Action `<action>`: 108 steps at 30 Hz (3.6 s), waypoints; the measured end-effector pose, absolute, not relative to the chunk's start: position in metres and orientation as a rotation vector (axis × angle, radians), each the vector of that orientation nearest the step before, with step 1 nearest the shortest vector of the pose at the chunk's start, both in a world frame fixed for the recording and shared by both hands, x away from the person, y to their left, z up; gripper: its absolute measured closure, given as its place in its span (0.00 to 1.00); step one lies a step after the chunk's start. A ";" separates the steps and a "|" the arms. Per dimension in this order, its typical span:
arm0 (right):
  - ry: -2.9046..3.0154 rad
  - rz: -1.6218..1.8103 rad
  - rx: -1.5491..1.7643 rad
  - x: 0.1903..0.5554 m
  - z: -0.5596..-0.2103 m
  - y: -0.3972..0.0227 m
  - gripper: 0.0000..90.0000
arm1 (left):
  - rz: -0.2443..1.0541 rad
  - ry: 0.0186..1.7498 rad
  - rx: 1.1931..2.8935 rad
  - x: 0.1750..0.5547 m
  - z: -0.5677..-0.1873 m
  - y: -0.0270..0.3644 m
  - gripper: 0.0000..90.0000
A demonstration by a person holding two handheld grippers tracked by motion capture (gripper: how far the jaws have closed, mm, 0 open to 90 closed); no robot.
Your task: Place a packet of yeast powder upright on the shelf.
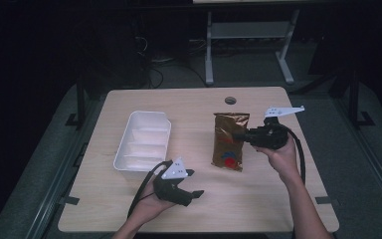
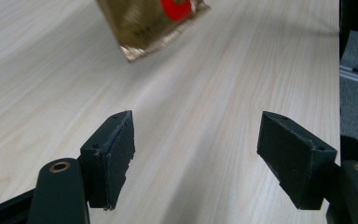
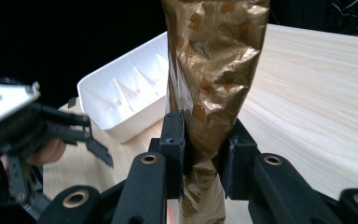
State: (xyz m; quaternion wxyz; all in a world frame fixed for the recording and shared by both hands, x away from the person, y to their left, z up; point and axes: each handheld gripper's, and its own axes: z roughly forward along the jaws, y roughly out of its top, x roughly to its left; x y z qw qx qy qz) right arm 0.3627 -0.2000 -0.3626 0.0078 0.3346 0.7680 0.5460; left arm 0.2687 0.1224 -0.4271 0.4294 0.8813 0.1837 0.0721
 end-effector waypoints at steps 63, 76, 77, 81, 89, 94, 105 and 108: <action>2.489 1.792 0.898 0.425 -0.321 -0.056 0.82 | 0.156 0.399 2.230 0.245 -0.453 0.149 0.22; 2.530 1.815 0.850 0.431 -0.322 -0.017 0.82 | 0.162 0.408 2.230 0.248 -0.453 0.152 0.22; 2.532 1.817 0.848 0.431 -0.323 -0.015 0.82 | 0.161 0.406 2.231 0.247 -0.453 0.152 0.22; 2.537 1.820 0.841 0.434 -0.324 -0.006 0.82 | 0.160 0.399 2.234 0.247 -0.453 0.151 0.22; 2.557 1.824 0.829 0.437 -0.329 0.013 0.82 | 0.159 0.402 2.236 0.248 -0.454 0.152 0.23; 2.557 1.815 0.842 0.439 -0.335 0.023 0.82 | 0.159 0.401 2.240 0.248 -0.454 0.152 0.23; 2.557 1.790 0.880 0.445 -0.347 0.036 0.82 | 0.128 0.402 2.221 0.248 -0.454 0.152 0.23; 2.559 1.784 0.885 0.446 -0.349 0.038 0.82 | 0.137 0.403 2.233 0.249 -0.454 0.152 0.23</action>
